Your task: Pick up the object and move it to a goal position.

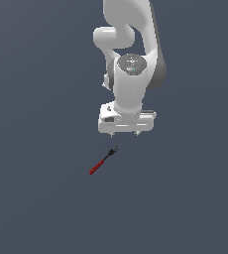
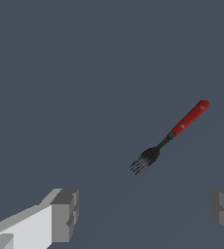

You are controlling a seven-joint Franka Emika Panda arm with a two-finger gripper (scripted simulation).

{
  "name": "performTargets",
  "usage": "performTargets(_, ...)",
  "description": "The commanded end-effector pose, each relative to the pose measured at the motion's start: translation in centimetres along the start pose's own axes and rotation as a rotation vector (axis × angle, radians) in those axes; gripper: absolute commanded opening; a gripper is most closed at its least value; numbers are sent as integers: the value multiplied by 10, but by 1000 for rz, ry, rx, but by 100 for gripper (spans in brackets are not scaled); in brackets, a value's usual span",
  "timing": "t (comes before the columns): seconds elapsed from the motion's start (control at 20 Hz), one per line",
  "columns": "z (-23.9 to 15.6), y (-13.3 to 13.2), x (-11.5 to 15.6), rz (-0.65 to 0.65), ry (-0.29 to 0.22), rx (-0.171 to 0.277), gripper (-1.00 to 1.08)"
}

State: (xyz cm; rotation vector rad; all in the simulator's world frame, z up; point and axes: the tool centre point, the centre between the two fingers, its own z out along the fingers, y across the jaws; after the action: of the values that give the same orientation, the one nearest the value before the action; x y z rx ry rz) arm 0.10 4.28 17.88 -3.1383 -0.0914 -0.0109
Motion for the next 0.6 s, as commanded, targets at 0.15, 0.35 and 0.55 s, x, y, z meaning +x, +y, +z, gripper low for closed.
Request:
performTargets(0.15, 11, 7, 4, 76, -2, 5, 100)
performTargets(0.35, 25, 17, 8, 169, -4, 9, 100)
performTargets(0.55, 43, 30, 13, 292, -7, 13, 100)
